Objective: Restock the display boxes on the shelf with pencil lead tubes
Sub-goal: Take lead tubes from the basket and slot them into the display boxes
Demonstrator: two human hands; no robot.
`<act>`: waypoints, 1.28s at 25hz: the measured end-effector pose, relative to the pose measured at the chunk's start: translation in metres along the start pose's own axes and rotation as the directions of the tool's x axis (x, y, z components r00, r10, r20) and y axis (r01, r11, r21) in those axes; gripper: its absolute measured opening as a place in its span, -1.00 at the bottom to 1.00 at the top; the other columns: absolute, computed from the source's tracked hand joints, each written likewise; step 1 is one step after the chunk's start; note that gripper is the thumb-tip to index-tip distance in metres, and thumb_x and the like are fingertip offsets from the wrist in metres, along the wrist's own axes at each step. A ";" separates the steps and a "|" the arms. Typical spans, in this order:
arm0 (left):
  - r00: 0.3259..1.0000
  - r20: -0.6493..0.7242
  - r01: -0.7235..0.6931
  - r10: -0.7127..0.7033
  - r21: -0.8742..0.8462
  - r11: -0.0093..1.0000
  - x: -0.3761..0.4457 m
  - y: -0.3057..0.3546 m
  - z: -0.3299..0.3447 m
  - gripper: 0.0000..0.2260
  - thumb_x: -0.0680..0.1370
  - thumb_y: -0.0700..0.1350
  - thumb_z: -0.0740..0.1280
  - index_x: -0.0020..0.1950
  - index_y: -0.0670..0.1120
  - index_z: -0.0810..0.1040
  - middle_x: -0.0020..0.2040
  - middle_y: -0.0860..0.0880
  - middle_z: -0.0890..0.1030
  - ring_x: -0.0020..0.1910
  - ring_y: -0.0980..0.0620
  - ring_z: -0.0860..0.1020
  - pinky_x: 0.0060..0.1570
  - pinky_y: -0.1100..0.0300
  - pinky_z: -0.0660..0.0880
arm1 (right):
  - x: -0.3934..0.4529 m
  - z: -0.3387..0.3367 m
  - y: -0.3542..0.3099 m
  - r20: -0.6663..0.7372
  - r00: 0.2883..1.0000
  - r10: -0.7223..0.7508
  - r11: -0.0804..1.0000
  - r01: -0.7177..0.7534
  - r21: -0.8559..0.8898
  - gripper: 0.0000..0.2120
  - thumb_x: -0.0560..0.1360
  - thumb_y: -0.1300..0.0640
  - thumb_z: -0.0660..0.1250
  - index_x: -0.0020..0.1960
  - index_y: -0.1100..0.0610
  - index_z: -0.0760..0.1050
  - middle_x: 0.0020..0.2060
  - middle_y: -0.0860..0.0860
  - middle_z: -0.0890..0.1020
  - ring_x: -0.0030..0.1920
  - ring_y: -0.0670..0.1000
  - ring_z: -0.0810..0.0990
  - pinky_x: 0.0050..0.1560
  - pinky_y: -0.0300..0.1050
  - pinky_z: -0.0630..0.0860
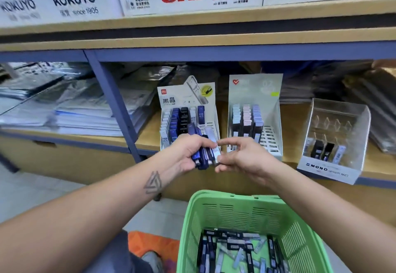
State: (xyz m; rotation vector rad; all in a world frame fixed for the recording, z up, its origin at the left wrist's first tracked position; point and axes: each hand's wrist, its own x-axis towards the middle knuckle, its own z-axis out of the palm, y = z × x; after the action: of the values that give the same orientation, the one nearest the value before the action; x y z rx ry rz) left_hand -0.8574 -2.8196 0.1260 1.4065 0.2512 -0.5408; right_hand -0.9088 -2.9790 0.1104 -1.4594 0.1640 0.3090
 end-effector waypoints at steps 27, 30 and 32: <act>0.993 -0.089 -0.100 0.082 -0.211 0.972 0.007 0.090 -0.073 -0.95 0.57 -0.40 0.22 -0.06 -0.32 0.47 -0.20 -0.28 0.58 -0.28 -0.10 0.61 -0.51 0.25 0.56 | 0.121 0.056 -0.060 0.042 0.714 -0.699 0.183 0.236 -0.954 -0.90 0.56 0.30 0.34 0.01 0.15 0.58 -0.16 0.08 0.62 -0.11 0.13 0.59 -0.15 -0.08 0.46; 0.993 -0.091 -0.098 0.081 -0.208 0.973 0.007 0.090 -0.073 -0.95 0.56 -0.40 0.23 -0.04 -0.33 0.48 -0.20 -0.29 0.59 -0.28 -0.10 0.62 -0.49 0.24 0.57 | 0.122 0.059 -0.064 0.068 0.750 -0.658 0.193 0.255 -0.947 -0.86 0.56 0.33 0.34 0.02 0.14 0.61 -0.14 0.02 0.58 -0.11 0.05 0.55 -0.12 -0.12 0.44; 0.992 -0.095 -0.099 0.080 -0.210 0.973 0.006 0.090 -0.073 -0.94 0.56 -0.40 0.23 -0.05 -0.32 0.48 -0.20 -0.28 0.60 -0.29 -0.10 0.62 -0.47 0.24 0.58 | 0.126 0.060 -0.067 0.079 0.773 -0.629 0.206 0.264 -0.942 -0.85 0.55 0.32 0.34 0.02 0.12 0.61 -0.13 0.03 0.60 -0.10 0.06 0.57 -0.11 -0.13 0.45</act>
State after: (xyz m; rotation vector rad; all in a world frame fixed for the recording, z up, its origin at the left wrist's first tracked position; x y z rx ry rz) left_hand -0.7962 -2.7436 0.1892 1.2265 0.3050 -0.3673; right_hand -0.7730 -2.9119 0.1433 -2.6509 -0.2693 -0.4866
